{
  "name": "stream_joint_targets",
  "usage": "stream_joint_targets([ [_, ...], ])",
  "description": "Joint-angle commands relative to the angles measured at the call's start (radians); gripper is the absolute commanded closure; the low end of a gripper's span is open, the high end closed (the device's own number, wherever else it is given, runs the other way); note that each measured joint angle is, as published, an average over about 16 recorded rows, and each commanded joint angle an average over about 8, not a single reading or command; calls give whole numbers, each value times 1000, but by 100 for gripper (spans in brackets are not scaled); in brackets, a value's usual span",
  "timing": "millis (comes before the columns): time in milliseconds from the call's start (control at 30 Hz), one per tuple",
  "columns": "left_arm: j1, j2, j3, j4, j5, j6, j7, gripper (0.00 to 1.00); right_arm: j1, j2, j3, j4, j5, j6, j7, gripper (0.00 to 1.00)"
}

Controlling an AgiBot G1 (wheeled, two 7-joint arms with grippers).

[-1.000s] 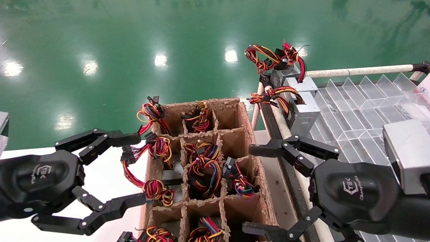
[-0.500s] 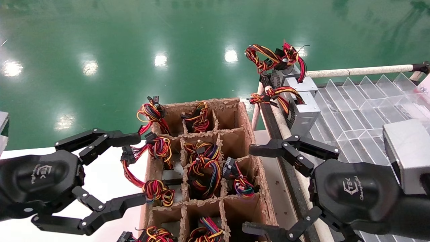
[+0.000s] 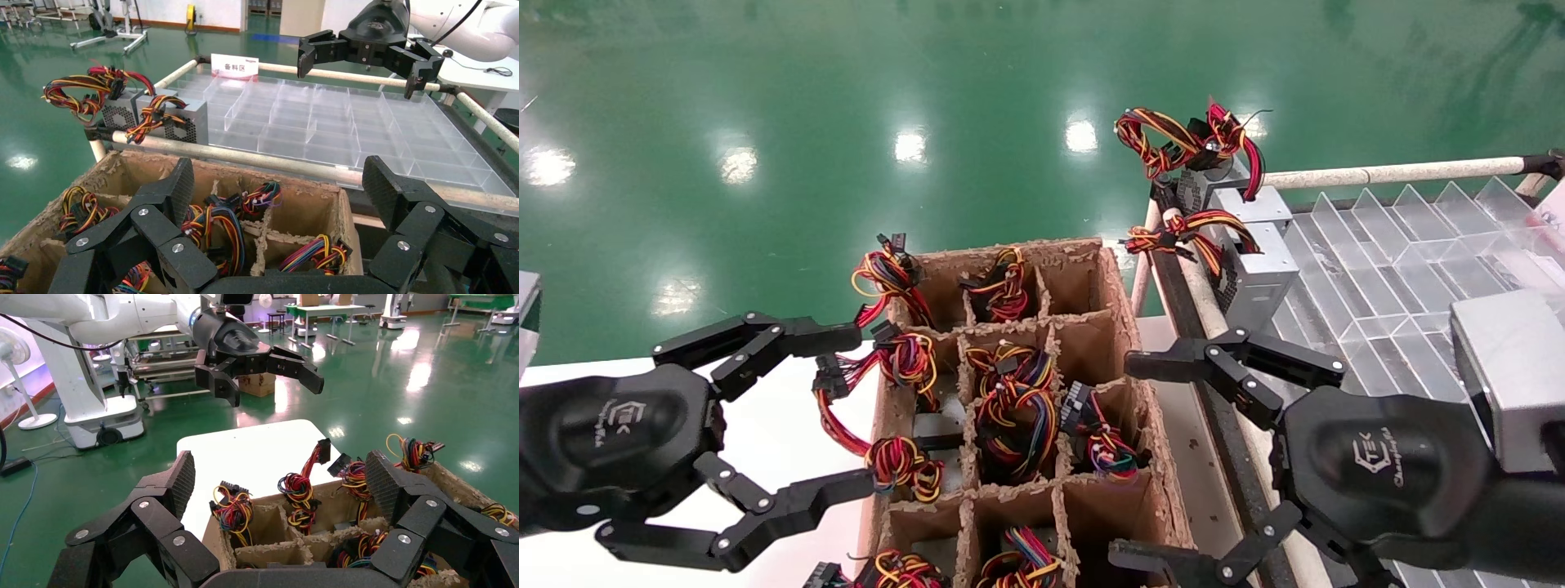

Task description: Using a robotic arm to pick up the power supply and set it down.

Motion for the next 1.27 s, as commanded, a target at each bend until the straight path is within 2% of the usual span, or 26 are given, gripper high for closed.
stream_joint_targets([
  [33, 0, 0, 0, 0, 0, 0, 0, 0, 0, 0, 0, 0, 0, 0, 0, 0],
  [1267, 0, 0, 0, 0, 0, 0, 0, 0, 0, 0, 0, 0, 0, 0, 0, 0],
])
